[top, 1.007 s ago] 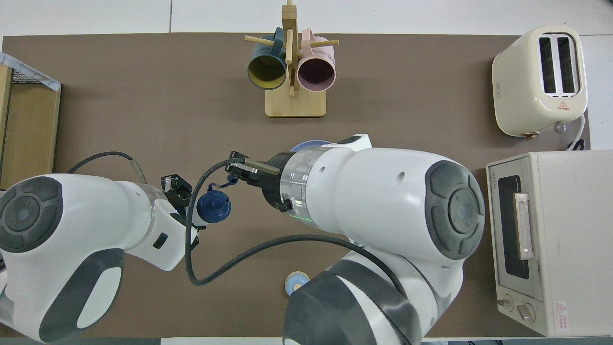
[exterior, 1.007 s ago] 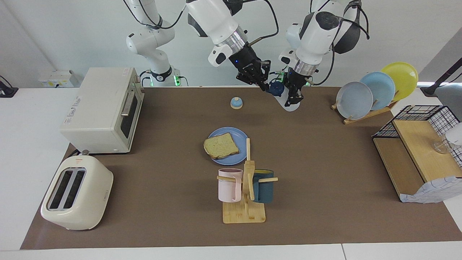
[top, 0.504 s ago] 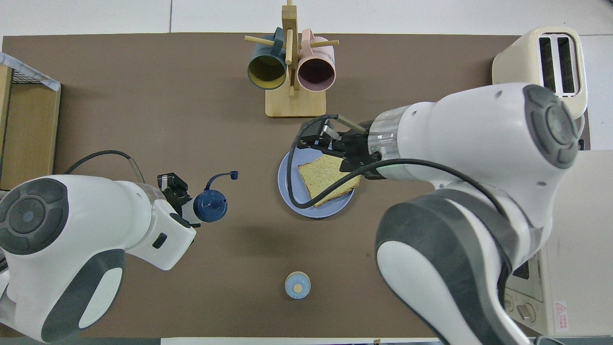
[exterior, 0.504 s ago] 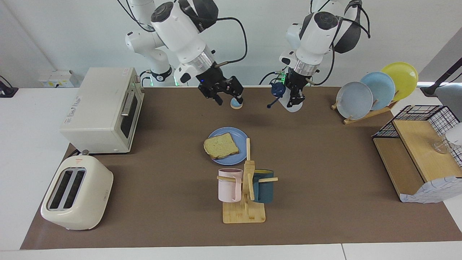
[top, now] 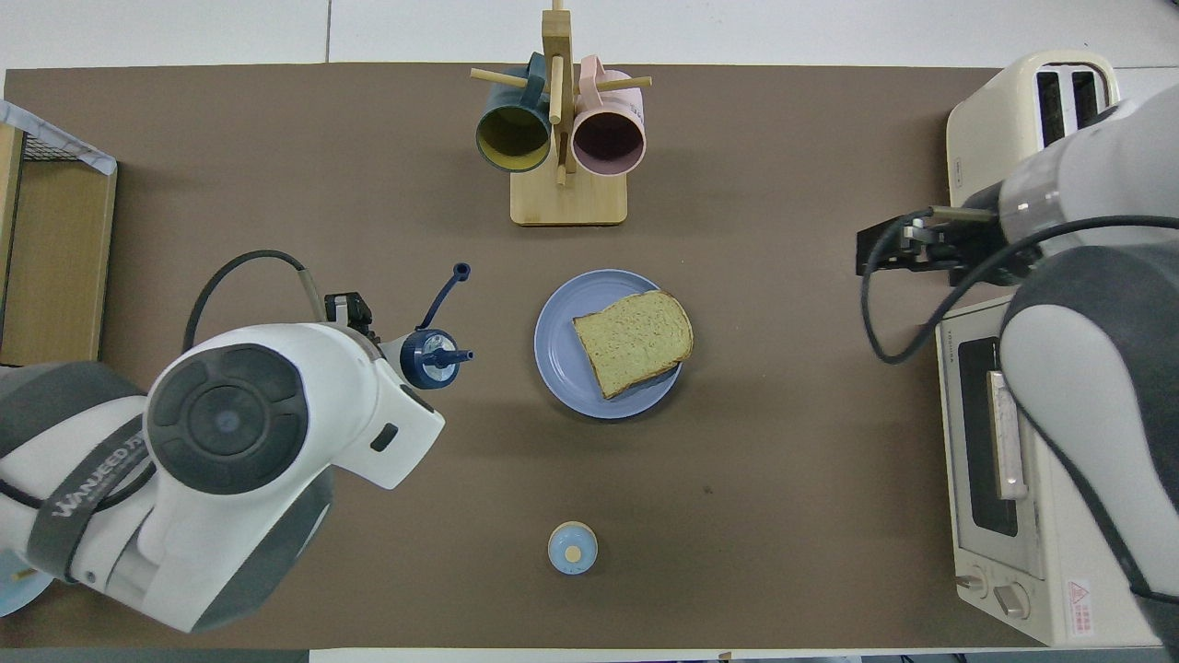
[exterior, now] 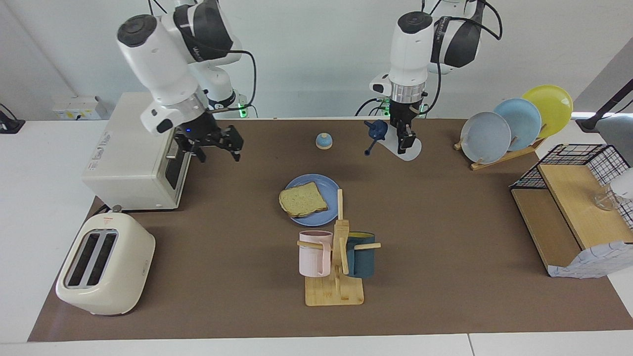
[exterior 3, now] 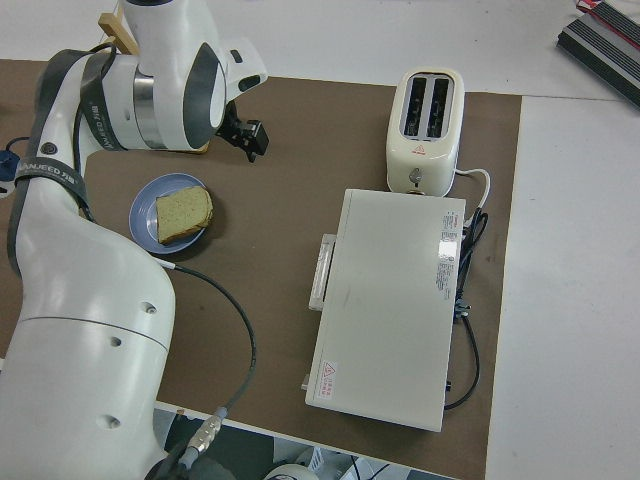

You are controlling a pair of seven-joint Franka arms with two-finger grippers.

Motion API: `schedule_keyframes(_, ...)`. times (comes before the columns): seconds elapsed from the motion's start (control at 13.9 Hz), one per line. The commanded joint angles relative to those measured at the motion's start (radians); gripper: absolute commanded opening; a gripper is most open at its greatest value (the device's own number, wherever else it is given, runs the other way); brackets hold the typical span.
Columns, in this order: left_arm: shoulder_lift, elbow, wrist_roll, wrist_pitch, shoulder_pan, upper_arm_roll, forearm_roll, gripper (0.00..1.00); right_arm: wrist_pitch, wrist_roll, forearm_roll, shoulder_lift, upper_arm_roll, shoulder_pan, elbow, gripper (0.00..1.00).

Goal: Put bread on plate and add seasoning

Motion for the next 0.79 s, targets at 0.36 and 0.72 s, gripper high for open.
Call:
schedule_keyframes(0.36, 0.371, 0.298, -0.280, -0.208, -0.141, -0.051, 0.258, 0.00, -0.204, -0.211, -0.174, -0.056, -0.023, -0.018, 0.050, 1.00)
schedule_keyframes(0.72, 0.576, 0.450, -0.332, -0.373, -0.233, -0.047, 0.361, 0.00, -0.163, -0.226, -0.111, -0.062, -0.046, -0.056, 0.031, 1.00)
